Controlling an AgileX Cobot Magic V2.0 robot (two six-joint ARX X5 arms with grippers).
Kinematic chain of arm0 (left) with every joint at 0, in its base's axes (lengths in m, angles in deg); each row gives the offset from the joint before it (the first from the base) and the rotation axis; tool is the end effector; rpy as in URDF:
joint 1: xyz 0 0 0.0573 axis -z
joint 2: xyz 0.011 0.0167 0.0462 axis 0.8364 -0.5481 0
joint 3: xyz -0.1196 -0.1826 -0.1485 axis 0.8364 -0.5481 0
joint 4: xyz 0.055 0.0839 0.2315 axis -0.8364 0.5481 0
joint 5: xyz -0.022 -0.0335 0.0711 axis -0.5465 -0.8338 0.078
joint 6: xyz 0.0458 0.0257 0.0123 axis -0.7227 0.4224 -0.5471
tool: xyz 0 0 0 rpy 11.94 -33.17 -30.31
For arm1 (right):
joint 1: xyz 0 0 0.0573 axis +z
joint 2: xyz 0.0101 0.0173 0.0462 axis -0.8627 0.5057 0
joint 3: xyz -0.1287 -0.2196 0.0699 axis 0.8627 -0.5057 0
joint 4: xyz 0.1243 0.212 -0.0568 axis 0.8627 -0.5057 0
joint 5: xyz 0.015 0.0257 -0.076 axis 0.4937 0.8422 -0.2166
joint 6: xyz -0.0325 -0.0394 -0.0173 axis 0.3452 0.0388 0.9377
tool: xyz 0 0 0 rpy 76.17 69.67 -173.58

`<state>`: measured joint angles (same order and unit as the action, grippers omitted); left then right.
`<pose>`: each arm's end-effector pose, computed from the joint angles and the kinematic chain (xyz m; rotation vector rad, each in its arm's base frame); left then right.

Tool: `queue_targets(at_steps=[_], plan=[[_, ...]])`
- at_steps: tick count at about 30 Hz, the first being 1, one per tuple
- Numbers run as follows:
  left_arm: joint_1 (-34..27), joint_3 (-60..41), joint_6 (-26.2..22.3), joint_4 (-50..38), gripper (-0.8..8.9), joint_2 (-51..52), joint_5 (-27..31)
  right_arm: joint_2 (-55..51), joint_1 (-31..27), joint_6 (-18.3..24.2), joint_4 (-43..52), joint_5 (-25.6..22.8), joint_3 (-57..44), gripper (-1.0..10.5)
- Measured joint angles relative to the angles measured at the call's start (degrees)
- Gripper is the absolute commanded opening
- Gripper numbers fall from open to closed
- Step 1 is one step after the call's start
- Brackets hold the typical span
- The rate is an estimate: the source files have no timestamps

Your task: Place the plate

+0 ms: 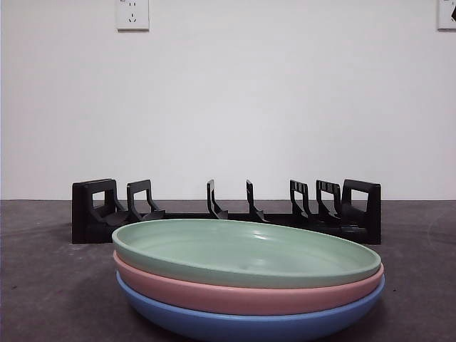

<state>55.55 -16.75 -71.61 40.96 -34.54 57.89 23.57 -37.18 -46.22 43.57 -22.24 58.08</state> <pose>0.0954 0.0025 0.1601 -0.0194 0.1170 0.0427 0.1280 0.0497 0.3219 -0.2112 0.3994 0.3035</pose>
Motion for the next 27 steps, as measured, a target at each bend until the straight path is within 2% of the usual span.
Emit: queue_targets(at_steps=[2,5,6,8,13,19,23,27], plan=[[0.0,0.0,0.0,0.0,0.08,0.0,0.0,0.0,0.0,0.5,0.3,-1.5,0.0,0.2],[0.0,0.0,0.0,0.0,0.08,0.0,0.0,-0.3,-0.4,2.1,0.7,-8.5,0.0,0.2],[0.0,0.0,0.0,0.0,0.08,0.0,0.0,-1.2,-1.1,2.2,1.1,-9.2,-0.5,0.2],[0.0,0.0,0.0,0.0,0.08,0.0,0.0,-4.7,-2.7,2.4,4.5,-8.7,-3.9,0.2],[0.0,0.0,0.0,0.1,0.08,0.0,0.0,-19.0,-6.5,1.3,18.6,-7.5,-20.8,0.2],[0.0,0.0,0.0,0.0,0.08,0.0,0.0,-32.7,-13.4,-0.5,18.6,-7.1,-39.1,0.2],[0.0,0.0,0.0,0.0,0.08,0.0,0.0,-37.5,-16.8,-1.1,19.6,-3.1,-43.5,0.2],[0.0,0.0,0.0,0.1,0.08,0.0,0.0,-38.6,-17.6,-2.4,22.2,0.1,-45.4,0.2]])
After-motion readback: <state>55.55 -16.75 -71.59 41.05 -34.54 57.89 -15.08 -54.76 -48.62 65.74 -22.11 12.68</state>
